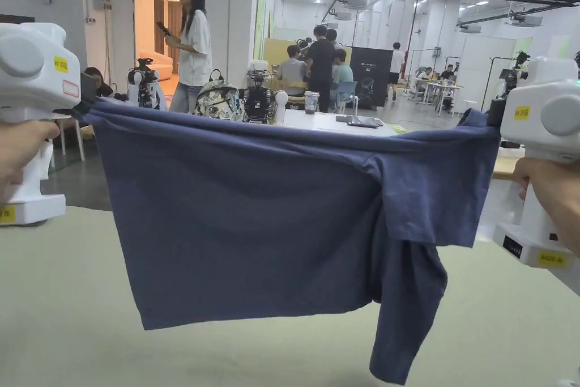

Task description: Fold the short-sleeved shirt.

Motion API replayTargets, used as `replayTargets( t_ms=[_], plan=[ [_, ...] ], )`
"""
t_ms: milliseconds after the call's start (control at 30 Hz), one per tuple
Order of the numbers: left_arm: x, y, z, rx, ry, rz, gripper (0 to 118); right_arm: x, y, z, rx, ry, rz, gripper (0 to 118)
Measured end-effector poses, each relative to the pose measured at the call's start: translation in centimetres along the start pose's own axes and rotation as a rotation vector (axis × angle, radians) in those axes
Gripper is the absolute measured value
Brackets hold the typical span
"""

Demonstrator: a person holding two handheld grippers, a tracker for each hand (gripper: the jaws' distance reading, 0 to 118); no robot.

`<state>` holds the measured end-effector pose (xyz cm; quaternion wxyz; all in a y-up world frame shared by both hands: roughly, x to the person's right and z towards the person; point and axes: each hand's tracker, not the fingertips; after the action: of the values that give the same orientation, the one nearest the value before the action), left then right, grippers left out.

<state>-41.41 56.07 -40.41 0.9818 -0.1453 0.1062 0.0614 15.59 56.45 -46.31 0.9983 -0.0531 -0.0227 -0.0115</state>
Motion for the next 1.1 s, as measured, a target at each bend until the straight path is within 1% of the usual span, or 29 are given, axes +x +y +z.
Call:
replayTargets(
  t_ms=[67,200,233,400,467,533,633,733,767,833,900,1100],
  plan=[
    [-0.1,-0.3,0.0,0.000,0.007,0.000,0,-0.4,-0.1,0.1,0.017,-0.013,0.036,0],
    [-0.5,-2.6,-0.4,-0.003,0.006,-0.023,0,-0.5,-2.1,0.2,0.003,-0.011,0.053,0],
    [-0.5,-3.6,-0.4,-0.011,0.004,-0.041,0,-0.5,-3.2,0.1,-0.007,-0.010,0.062,0],
    [-1.2,-9.4,-0.6,-0.066,-0.002,-0.048,0,0.0,-8.8,0.3,-0.090,-0.011,0.078,0],
    [-1.2,-12.0,-0.1,-0.099,-0.001,-0.070,0,0.2,-11.2,0.8,-0.116,-0.008,0.096,0],
    [-1.7,-14.3,0.6,-0.109,-0.012,-0.064,0,0.4,-13.4,1.6,-0.138,-0.009,0.109,0],
    [-2.4,-17.7,3.0,-0.120,-0.029,-0.049,0,1.6,-16.7,2.7,-0.168,-0.002,0.094,0],
    [-3.4,-21.0,5.9,-0.129,-0.047,-0.029,0,2.3,-19.7,5.0,-0.192,0.004,0.104,0],
    [-3.8,-22.3,6.8,-0.142,-0.052,-0.019,0,1.8,-19.8,7.8,-0.204,0.008,0.106,0],
    [-4.4,-24.3,8.6,-0.163,-0.058,0.008,0,2.2,-21.7,9.6,-0.232,0.020,0.103,0],
    [-5.0,-26.6,10.3,-0.199,-0.065,0.017,0,2.1,-23.8,11.7,-0.261,0.023,0.131,0],
    [-6.1,-32.3,14.4,-0.287,-0.058,0.018,0,1.7,-28.7,17.9,-0.335,0.045,0.132,0]
  ],
)
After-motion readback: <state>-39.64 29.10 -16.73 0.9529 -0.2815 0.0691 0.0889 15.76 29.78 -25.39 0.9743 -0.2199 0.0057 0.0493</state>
